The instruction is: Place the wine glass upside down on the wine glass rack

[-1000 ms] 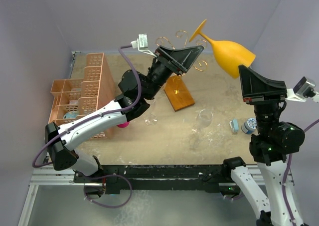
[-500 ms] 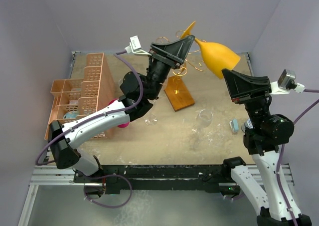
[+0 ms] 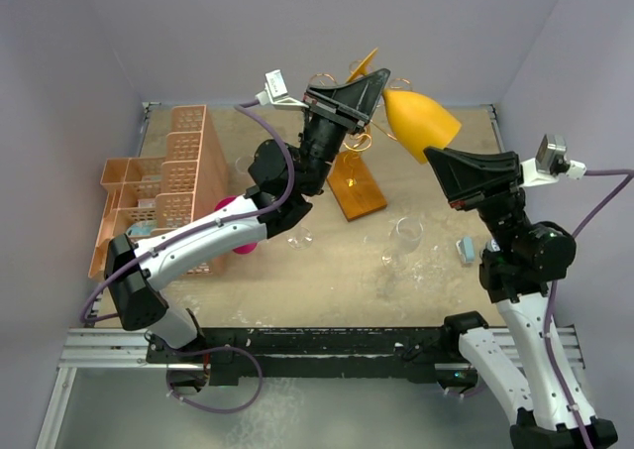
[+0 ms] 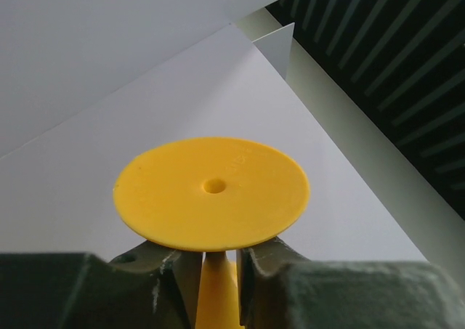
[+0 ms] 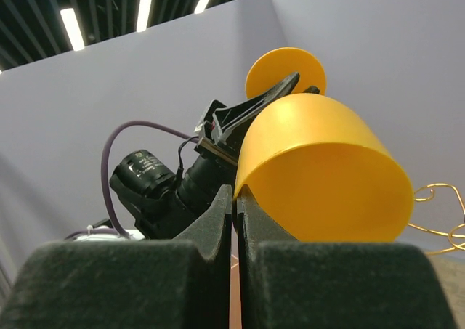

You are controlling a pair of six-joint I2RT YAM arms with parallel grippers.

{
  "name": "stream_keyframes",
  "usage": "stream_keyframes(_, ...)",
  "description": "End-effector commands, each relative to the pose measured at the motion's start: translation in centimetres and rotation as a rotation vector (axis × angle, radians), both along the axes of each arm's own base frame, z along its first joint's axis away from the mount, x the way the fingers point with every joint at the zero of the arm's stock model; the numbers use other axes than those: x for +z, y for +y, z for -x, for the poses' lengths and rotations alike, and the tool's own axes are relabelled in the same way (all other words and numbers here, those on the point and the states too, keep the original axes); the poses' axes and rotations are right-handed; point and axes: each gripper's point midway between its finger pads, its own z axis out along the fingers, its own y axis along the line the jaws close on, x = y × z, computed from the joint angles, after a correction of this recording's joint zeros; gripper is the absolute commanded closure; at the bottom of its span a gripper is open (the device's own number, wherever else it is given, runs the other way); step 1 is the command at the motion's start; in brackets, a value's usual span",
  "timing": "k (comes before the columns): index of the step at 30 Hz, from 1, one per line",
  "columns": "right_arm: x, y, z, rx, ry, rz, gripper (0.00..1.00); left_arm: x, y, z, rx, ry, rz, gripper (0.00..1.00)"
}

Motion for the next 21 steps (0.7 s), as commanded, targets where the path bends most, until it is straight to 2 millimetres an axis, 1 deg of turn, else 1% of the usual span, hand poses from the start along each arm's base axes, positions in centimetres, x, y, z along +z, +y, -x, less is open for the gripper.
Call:
stream_keyframes(1,1.1,0.5,1.9,0.023,-0.083,0.047,1.0,3.4,2.2,1.0,0.025,-0.069,0.092,0.88)
stream_keyframes(2,1.0,0.4,1.7,0.016,-0.077,0.046,1.0,3.5,2.4,1.0,0.031,-0.071,0.094,0.93)
stream_keyframes(3,1.0,0.3,1.6,0.008,-0.072,0.046,1.0,3.4,2.6,1.0,0.041,-0.074,0.091,1.0)
stream_keyframes(4,0.9,0.3,1.4,0.0,-0.063,0.046,1.0,3.5,2.9,1.0,0.053,-0.076,0.089,1.0)
stream_keyframes(5,0.8,0.2,1.1,-0.009,-0.058,0.049,0.97,3.5,3.1,1.0,0.065,-0.078,0.08,1.0)
stream_keyframes(7,0.5,0.3,0.6,-0.023,-0.039,0.07,0.7,3.5,3.4,1.1,0.088,-0.085,0.059,1.0)
stream_keyframes(8,0.1,0.4,0.1,-0.033,-0.017,0.085,0.58,3.4,3.6,1.1,0.101,-0.089,0.043,1.0)
stream_keyframes(9,-0.2,0.4,-0.3,-0.042,-0.007,0.101,0.51,3.4,3.9,1.2,0.114,-0.09,0.029,1.0)
stream_keyframes(12,-1.0,0.3,-0.7,-0.087,-0.004,0.151,0.34,3.4,4.4,1.4,0.151,-0.112,-0.04,1.0)
stream_keyframes(14,-1.4,0.1,-0.6,-0.116,-0.014,0.185,0.27,3.1,4.3,1.5,0.17,-0.123,-0.105,1.0)
stream_keyframes(15,-1.7,0.1,-0.7,-0.129,-0.008,0.204,0.26,3.0,4.3,1.6,0.177,-0.136,-0.138,1.0)
stream_keyframes(17,-3.0,-0.2,-1.8,-0.177,0.021,0.256,0.24,2.7,4.2,1.8,0.189,-0.154,-0.203,1.0)
stream_keyframes(19,-2.7,-0.7,-2.4,-0.238,0.027,0.296,0.23,2.4,4.0,2.1,0.2,-0.183,-0.277,1.0)
stream_keyframes(21,-3.0,-1.2,-3.3,-0.29,0.043,0.342,0.23,2.0,3.9,2.3,0.208,-0.204,-0.343,1.0)
